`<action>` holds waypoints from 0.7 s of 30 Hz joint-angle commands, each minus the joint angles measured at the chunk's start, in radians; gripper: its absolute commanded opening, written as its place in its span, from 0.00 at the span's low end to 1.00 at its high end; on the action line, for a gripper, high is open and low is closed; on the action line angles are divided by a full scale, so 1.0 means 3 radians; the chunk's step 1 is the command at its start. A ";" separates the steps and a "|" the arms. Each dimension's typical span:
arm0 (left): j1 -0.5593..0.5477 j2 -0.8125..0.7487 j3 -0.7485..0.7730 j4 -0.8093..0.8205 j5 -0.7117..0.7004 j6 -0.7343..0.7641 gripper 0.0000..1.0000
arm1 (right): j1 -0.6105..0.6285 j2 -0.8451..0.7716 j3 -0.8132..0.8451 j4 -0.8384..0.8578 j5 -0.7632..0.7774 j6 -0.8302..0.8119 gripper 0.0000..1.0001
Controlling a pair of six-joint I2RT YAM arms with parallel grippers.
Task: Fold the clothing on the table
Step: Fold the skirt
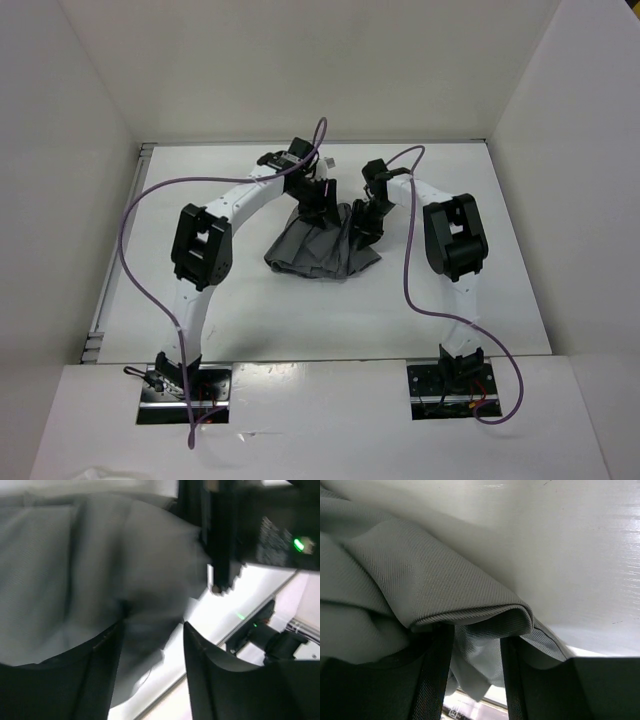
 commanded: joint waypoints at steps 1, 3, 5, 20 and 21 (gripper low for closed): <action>-0.0025 0.0158 0.0382 -0.0201 -0.0086 0.0052 0.61 | -0.0060 -0.0036 0.0009 0.0183 0.0272 -0.0044 0.47; -0.0025 0.0255 0.0748 -0.0426 -0.0127 0.0128 0.90 | -0.0091 -0.0184 0.0009 0.0152 0.0389 -0.0008 0.47; -0.0025 0.0255 0.1010 -0.0620 -0.0127 0.0129 0.90 | -0.0167 -0.0322 -0.0037 0.0081 0.0502 0.0068 0.47; 0.0378 -0.0624 0.0772 -0.0580 -0.0968 0.0052 0.08 | 0.0352 -0.0877 0.1004 -0.0334 0.0713 0.0017 0.50; 0.0425 -0.0695 0.0660 -0.0580 -0.1057 0.0052 0.00 | 0.0425 -0.0784 0.1132 -0.0369 0.0666 -0.0034 0.50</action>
